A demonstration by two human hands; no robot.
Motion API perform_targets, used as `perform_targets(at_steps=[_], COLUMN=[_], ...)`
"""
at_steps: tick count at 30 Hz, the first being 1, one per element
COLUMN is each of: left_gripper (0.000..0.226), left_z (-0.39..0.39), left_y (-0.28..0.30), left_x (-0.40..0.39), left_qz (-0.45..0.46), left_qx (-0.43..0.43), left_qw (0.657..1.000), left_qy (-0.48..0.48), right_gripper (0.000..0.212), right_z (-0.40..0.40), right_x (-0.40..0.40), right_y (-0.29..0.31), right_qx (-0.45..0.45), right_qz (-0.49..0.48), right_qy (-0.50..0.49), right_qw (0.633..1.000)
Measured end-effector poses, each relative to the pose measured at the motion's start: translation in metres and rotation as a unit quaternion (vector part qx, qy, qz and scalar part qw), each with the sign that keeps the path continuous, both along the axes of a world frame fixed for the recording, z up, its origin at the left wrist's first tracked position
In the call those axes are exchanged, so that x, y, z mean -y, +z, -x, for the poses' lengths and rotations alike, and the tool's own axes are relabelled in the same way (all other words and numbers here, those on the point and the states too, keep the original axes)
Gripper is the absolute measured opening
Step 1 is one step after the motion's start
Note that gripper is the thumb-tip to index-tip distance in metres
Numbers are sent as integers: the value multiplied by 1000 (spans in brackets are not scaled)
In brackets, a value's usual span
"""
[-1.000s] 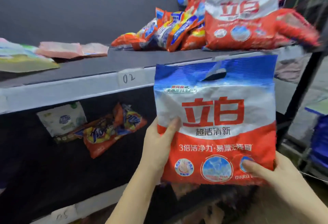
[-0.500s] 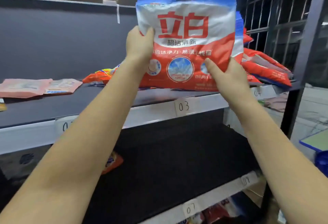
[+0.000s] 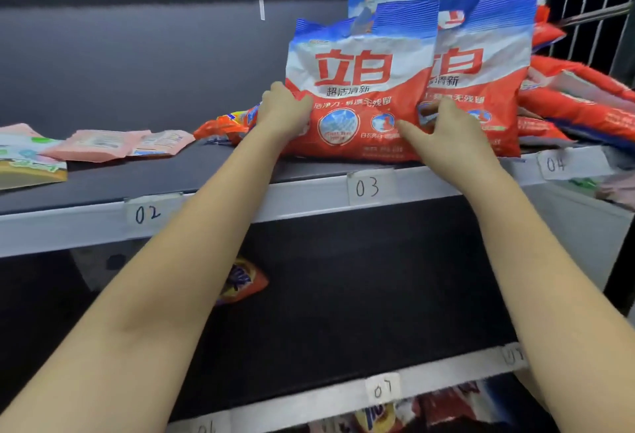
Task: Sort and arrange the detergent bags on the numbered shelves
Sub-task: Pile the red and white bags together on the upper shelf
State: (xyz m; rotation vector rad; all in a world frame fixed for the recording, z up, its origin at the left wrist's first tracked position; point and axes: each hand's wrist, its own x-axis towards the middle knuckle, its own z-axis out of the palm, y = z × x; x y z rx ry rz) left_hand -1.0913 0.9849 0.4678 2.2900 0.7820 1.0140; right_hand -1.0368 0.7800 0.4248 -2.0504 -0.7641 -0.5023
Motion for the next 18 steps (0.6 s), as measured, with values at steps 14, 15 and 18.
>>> perform_targets(at_steps=[14, 15, 18], left_gripper=[36, 37, 38], left_z=[178, 189, 217], left_y=[-147, -165, -217], left_x=[66, 62, 36], left_qz=[-246, -237, -185], left_qx=[38, 8, -89], left_qw=[954, 957, 968], left_qy=[-166, -165, -143], right_gripper=[35, 36, 37], right_z=[161, 168, 180], right_x=[-13, -21, -49], right_y=[-137, -152, -195], right_qx=[66, 42, -24], right_qz=[32, 58, 130], right_qy=[115, 127, 150], right_qw=[991, 989, 980])
